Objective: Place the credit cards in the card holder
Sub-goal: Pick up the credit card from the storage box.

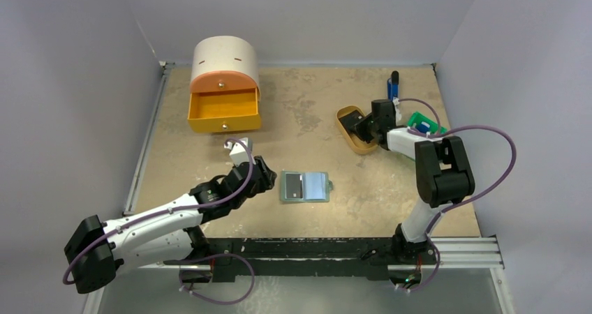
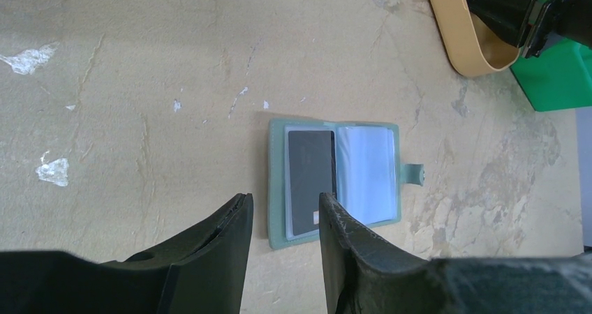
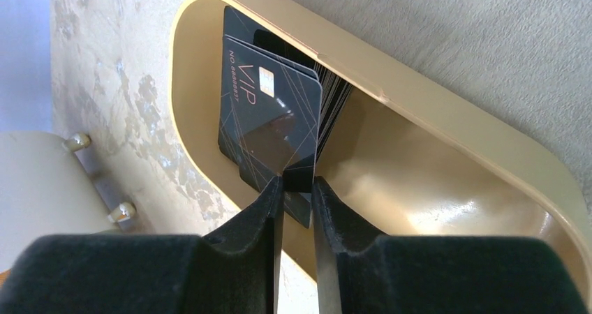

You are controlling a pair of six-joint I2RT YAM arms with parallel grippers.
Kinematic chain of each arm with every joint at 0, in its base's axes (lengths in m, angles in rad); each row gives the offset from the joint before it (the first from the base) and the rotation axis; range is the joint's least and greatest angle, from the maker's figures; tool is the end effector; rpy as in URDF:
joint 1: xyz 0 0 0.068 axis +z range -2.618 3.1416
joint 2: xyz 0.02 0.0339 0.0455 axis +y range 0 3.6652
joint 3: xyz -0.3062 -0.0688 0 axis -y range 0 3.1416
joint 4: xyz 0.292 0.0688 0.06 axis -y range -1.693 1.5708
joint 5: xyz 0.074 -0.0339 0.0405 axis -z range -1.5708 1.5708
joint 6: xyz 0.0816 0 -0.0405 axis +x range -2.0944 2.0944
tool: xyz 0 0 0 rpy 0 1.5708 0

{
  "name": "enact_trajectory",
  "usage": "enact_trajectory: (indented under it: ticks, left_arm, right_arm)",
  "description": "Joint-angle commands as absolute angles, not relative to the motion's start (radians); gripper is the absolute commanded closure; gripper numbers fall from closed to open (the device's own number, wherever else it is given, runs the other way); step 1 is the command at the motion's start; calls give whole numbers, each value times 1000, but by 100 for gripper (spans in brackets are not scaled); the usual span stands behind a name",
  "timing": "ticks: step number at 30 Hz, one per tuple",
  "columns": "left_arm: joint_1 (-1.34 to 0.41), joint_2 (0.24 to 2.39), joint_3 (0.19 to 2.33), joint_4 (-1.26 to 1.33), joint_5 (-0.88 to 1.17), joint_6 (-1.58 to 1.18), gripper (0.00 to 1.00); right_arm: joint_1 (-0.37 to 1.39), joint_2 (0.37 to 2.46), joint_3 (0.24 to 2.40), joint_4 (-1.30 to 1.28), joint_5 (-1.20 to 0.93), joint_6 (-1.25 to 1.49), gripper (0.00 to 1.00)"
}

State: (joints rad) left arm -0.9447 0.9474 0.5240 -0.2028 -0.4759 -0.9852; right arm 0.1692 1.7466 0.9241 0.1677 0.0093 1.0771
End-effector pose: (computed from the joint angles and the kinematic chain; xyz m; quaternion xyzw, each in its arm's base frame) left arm 0.1773 -0.1814 0.2110 -0.1247 0.8631 -0.2439 0.4243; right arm 0.4335 0.0733 0.1471 0.3952 0.8052 0.2547 0.3615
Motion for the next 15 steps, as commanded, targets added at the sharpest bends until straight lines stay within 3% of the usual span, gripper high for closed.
enact_trajectory:
  ticks: [1,15]
  left_arm:
    - [-943,928,506,-179,-477,-999,61]
    - [-943,939,509,-172,-475,-999,61]
  right_arm:
    - [166,1707,915,159,22,1055,80]
    - [167,1677,934,153,20,1035,93]
